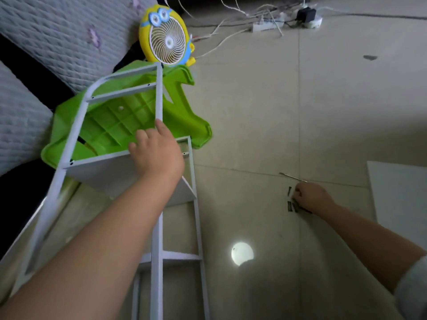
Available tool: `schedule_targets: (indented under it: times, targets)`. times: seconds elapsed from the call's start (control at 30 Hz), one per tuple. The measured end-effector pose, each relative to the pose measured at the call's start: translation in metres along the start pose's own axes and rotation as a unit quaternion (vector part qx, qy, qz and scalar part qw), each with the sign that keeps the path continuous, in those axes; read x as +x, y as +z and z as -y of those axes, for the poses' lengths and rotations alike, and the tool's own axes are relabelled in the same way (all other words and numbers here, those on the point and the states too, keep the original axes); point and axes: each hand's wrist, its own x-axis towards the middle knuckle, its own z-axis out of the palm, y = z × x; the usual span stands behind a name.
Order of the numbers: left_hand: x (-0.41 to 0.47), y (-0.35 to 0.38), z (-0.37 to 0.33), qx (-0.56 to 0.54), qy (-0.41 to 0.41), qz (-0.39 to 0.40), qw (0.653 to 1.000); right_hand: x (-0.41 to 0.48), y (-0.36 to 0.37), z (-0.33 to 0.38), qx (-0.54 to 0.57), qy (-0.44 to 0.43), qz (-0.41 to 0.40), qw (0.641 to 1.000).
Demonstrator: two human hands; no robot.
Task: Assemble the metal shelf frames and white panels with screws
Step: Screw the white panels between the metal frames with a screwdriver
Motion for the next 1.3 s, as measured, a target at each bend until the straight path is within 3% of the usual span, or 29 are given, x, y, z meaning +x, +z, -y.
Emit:
schedule_targets:
  times: [0.2,0.4,0.63,0.7,0.77,0.83,0.93,1.0,1.3]
  targets:
    - [-0.004,-0.003,0.003,-0.01,-0.006,0.013,1.0,0.025,0.02,0.023,0.093,0.066,-0.063,0.991]
    - [-0.001,-0.006,0.004,-0.02,-0.004,0.014,1.0,0.029,0.016,0.044,0.1,0.088,-0.05,0.99]
    - [0.0,-0.012,0.002,-0.083,-0.012,0.024,0.996,0.013,-0.029,0.107,0.179,-0.067,-0.073,0.979]
    - [0.004,-0.013,0.011,-0.181,-0.025,0.032,0.983,-0.001,-0.048,0.13,0.216,-0.125,-0.09,0.964]
    - [0.007,-0.016,0.027,-0.318,-0.028,0.068,0.945,-0.017,-0.067,0.152,0.269,-0.163,-0.106,0.943]
    - [0.007,-0.02,0.049,-0.374,0.014,0.092,0.923,-0.033,-0.084,0.171,0.354,-0.183,-0.091,0.913]
    - [0.006,-0.023,0.077,-0.305,0.126,0.092,0.939,-0.054,-0.106,0.199,0.485,-0.193,-0.023,0.853]
    - [0.009,-0.021,0.087,-0.246,0.175,0.087,0.949,-0.064,-0.114,0.215,0.513,-0.209,-0.008,0.832]
    - [0.031,-0.02,0.088,-0.198,0.229,0.116,0.946,-0.067,-0.127,0.257,0.513,-0.184,-0.086,0.834]
